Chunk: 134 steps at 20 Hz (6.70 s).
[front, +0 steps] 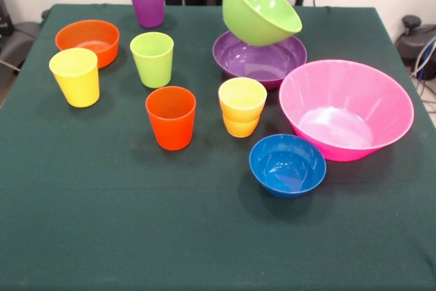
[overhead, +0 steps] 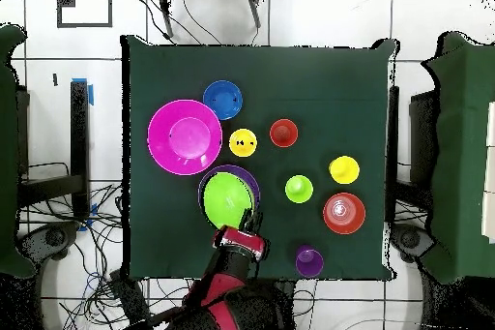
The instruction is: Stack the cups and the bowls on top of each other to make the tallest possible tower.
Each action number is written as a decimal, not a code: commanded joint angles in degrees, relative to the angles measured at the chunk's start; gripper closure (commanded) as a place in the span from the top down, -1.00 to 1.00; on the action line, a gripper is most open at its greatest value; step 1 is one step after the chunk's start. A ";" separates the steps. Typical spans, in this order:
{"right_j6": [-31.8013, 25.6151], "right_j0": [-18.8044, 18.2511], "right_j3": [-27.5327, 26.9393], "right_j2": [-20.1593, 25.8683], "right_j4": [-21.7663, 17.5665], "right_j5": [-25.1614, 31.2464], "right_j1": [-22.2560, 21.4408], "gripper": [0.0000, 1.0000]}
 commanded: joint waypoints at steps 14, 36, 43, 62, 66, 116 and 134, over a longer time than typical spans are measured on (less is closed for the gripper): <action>-7.55 17.32 6.80 -15.11 35.54 6.44 27.62 -1.00; -0.51 36.55 6.24 -7.66 64.75 27.53 58.48 -1.00; 2.30 39.33 2.68 -7.08 67.85 38.10 63.05 -1.00; 0.53 24.37 -7.06 -9.83 66.90 32.77 62.88 -1.00; 0.48 24.78 -7.65 -9.50 65.34 34.84 60.31 -1.00; 12.39 32.65 -23.84 -17.93 67.93 61.32 78.10 -1.00; 8.33 34.55 -21.29 -14.24 64.00 60.95 72.48 -1.00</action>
